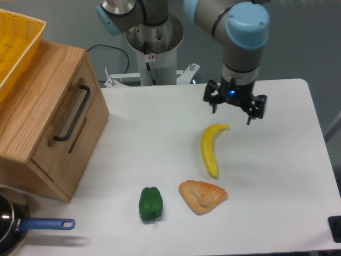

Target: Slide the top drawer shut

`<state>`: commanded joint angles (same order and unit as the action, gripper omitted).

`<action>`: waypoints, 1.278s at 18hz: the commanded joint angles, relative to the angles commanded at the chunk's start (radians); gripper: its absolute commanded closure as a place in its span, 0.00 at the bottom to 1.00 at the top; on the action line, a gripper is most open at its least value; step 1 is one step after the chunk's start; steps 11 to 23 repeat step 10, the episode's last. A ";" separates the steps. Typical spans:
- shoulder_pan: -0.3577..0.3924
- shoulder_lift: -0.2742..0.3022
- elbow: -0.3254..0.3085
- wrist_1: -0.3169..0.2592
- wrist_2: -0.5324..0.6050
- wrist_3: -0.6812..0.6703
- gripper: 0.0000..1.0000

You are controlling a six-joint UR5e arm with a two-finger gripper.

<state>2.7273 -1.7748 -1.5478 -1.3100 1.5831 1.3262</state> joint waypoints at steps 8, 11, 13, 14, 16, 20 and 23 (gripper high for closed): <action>0.058 -0.034 0.005 0.003 -0.006 0.126 0.00; 0.063 -0.037 0.009 0.003 -0.014 0.152 0.00; 0.063 -0.037 0.009 0.003 -0.014 0.152 0.00; 0.063 -0.037 0.009 0.003 -0.014 0.152 0.00; 0.063 -0.037 0.009 0.003 -0.014 0.152 0.00; 0.063 -0.037 0.009 0.003 -0.014 0.152 0.00; 0.063 -0.037 0.009 0.003 -0.014 0.152 0.00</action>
